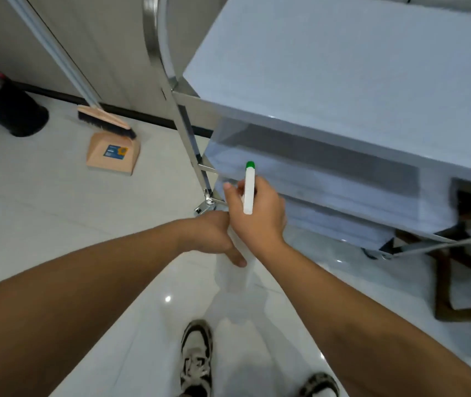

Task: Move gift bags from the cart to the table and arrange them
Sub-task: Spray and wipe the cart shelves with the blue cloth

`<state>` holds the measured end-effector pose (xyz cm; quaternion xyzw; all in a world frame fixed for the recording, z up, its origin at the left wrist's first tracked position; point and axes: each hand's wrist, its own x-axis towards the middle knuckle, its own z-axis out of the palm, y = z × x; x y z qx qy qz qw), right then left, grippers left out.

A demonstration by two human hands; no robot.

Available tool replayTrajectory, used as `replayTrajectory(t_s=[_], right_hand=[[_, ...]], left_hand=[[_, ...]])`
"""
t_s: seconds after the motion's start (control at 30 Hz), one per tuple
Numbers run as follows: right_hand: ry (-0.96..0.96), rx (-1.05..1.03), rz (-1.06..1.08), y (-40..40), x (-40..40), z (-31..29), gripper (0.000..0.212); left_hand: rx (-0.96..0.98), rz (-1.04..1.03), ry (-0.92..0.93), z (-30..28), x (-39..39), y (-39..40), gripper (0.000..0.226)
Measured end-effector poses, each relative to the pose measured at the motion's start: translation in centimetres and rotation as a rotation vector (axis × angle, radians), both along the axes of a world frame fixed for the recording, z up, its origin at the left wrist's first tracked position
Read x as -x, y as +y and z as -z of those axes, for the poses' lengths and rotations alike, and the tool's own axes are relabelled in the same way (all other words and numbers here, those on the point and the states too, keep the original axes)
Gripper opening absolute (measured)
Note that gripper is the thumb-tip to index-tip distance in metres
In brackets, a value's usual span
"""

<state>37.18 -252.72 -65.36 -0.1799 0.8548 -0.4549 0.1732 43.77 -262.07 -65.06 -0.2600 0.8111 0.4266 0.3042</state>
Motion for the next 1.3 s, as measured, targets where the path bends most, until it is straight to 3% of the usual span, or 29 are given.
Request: replayTrajectory(t_s=[0.1, 0.17, 0.37, 0.53, 0.73, 0.87, 1.03, 1.3], right_hand=[[0.015, 0.003, -0.008, 1.6, 0.3, -9.4, 0.032], [0.022, 0.026, -0.001, 3.0, 0.8, -15.7, 0.033], [0.146, 0.160, 0.014, 10.3, 3.6, -32.7, 0.037], [0.198, 0.342, 0.144, 19.3, 6.4, -40.2, 0.027], [0.220, 0.411, 0.336, 31.0, 9.2, -41.8, 0.030], [0.219, 0.374, 0.477, 38.4, 11.8, -40.7, 0.028], [0.223, 0.292, 0.625, 44.9, 15.0, -37.7, 0.027], [0.224, 0.172, 0.697, 50.1, 22.7, -32.2, 0.026]], left_hand=[[0.058, 0.073, 0.045, -10.5, 1.7, -0.3, 0.045], [0.111, 0.123, 0.071, -17.4, 2.7, 0.3, 0.044], [0.264, 0.297, 0.171, -34.8, 6.0, 6.4, 0.058], [0.289, 0.278, 0.362, -42.0, 9.6, 14.6, 0.076], [0.180, 0.434, 0.469, -43.6, 15.3, 26.5, 0.061], [0.130, 0.567, 0.478, -42.5, 18.8, 34.7, 0.062], [0.069, 0.684, 0.447, -39.4, 22.7, 42.1, 0.041], [0.016, 0.662, 0.390, -31.7, 31.4, 46.1, 0.079]])
